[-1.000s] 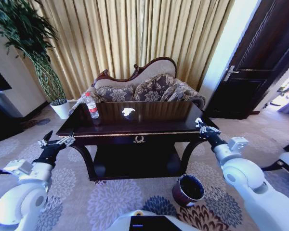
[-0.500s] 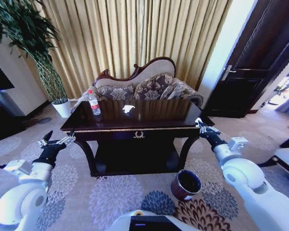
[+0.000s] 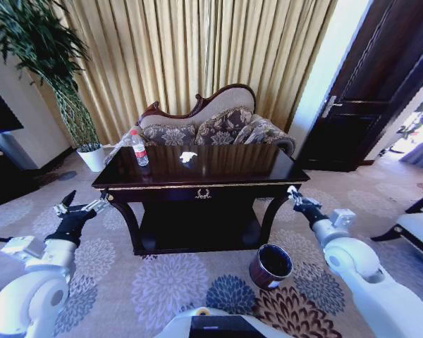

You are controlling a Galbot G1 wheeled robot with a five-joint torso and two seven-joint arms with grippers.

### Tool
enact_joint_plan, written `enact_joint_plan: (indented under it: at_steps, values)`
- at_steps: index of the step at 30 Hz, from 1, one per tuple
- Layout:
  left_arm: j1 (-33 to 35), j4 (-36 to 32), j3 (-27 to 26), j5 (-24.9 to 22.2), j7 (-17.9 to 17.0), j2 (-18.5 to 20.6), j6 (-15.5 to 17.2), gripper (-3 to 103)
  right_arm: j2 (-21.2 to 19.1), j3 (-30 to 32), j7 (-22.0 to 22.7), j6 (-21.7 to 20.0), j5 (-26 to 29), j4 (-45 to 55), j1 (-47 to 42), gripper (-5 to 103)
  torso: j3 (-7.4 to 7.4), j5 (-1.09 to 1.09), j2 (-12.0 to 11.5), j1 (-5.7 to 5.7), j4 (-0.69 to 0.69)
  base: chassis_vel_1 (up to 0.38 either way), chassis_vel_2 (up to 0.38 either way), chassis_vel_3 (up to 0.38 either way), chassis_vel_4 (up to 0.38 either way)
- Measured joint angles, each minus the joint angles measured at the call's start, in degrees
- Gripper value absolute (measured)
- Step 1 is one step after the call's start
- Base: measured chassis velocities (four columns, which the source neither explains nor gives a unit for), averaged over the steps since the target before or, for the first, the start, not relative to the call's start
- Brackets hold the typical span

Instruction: Move to the front of the table and place the trash on the table into the trash bin.

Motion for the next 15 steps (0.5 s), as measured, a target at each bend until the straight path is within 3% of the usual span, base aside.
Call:
enact_joint_plan:
  at_steps: [10, 15]
  values:
    - [-0.45, 0.52, 0.43, 0.11, -0.01, -0.17, -0.22, 100, 2.16, -6.71, -1.18, -1.58, -5.38, -10.98, -0.39, 0, 0.00, 0.03, 0.00, -0.01, -0.01, 0.000, 0.000, 0.000, 0.000]
    - [-0.49, 0.55, 0.48, 0.13, -0.01, -0.20, -0.23, 100, 2.25, -7.13, -1.18, -1.69, -5.85, -11.57, -0.18, 0, 0.00, -0.02, 0.00, -0.01, 0.00, 0.000, 0.000, 0.000, 0.000]
